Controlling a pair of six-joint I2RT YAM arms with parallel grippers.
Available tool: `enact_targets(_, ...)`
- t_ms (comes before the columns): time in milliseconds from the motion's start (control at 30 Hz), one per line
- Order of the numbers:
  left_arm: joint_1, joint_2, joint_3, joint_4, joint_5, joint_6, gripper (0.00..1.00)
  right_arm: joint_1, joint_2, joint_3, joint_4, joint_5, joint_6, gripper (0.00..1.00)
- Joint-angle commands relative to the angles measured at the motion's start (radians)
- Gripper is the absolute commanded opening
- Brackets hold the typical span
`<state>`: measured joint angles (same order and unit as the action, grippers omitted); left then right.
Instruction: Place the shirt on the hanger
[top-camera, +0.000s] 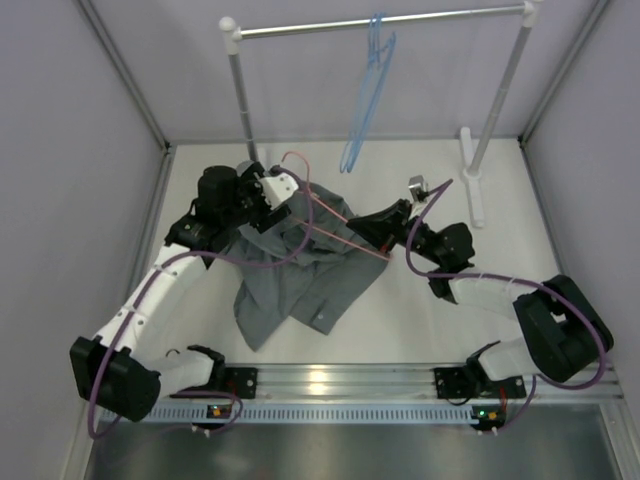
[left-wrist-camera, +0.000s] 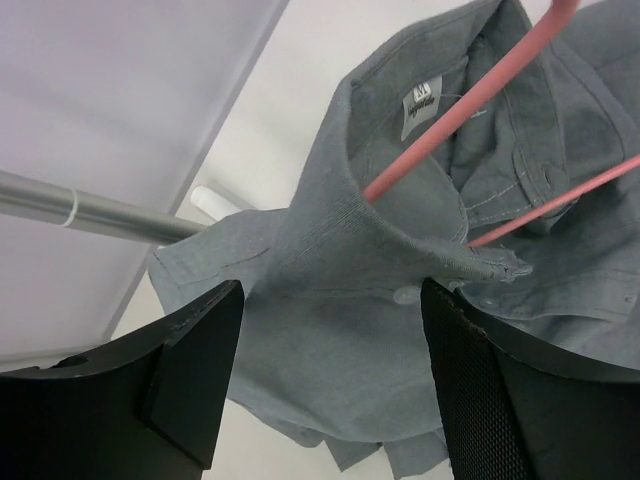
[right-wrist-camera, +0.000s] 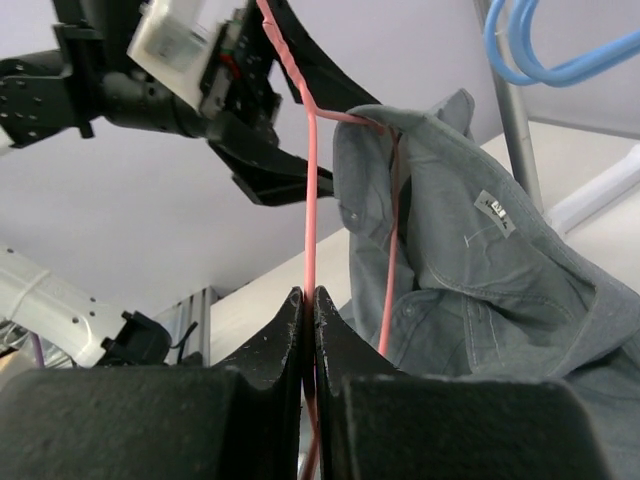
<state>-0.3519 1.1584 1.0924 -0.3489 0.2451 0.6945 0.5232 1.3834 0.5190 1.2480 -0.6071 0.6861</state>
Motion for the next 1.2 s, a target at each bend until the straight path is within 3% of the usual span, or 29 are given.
enact_targets(0, 0.019, 0.030, 0.040, 0.082, 0.016, 0.076, 0.76, 0.012, -0.024, 0.055, 0.459, -0.042, 0.020, 0.00)
enact_targets(100, 0.048, 0.038, 0.020, 0.155, 0.049, 0.048, 0.76, 0.014, -0.026, 0.058, 0.459, -0.049, 0.035, 0.00)
enact_targets(167, 0.065, 0.040, 0.008, 0.185, 0.118, 0.040, 0.69, 0.014, -0.029, 0.061, 0.461, -0.054, 0.039, 0.00)
enact_targets(267, 0.085, 0.052, 0.030, 0.183, 0.235, 0.017, 0.51, 0.015, -0.015, 0.070, 0.461, -0.060, 0.041, 0.00)
enact_targets(300, 0.085, 0.046, 0.040, 0.177, 0.261, 0.008, 0.22, 0.014, -0.009, 0.075, 0.459, -0.060, 0.044, 0.00)
enact_targets(367, 0.085, 0.032, 0.049, 0.174, 0.338, -0.007, 0.18, 0.014, 0.014, 0.081, 0.459, -0.060, 0.047, 0.00)
enact_targets(500, 0.085, -0.015, 0.046, 0.151, 0.447, -0.035, 0.20, 0.014, 0.040, 0.096, 0.459, -0.065, 0.049, 0.00)
enact_targets(600, 0.085, -0.019, 0.046, 0.140, 0.467, -0.058, 0.38, 0.014, 0.040, 0.111, 0.459, -0.077, 0.047, 0.00)
enact_targets(800, 0.085, 0.052, 0.070, 0.105, 0.523, -0.066, 0.54, 0.014, 0.031, 0.124, 0.459, -0.091, 0.044, 0.00)
enact_targets(967, 0.085, 0.109, 0.083, 0.103, 0.516, -0.058, 0.54, 0.014, 0.026, 0.124, 0.459, -0.095, 0.047, 0.00)
enact_targets(1067, 0.085, 0.141, 0.096, 0.103, 0.502, -0.055, 0.21, 0.014, 0.022, 0.122, 0.459, -0.097, 0.049, 0.00)
enact_targets(1100, 0.085, 0.150, 0.101, 0.102, 0.505, -0.056, 0.00, 0.014, 0.020, 0.121, 0.459, -0.098, 0.049, 0.00)
enact_targets(1167, 0.085, 0.150, 0.110, 0.100, 0.496, -0.067, 0.00, 0.012, 0.023, 0.121, 0.459, -0.100, 0.047, 0.00)
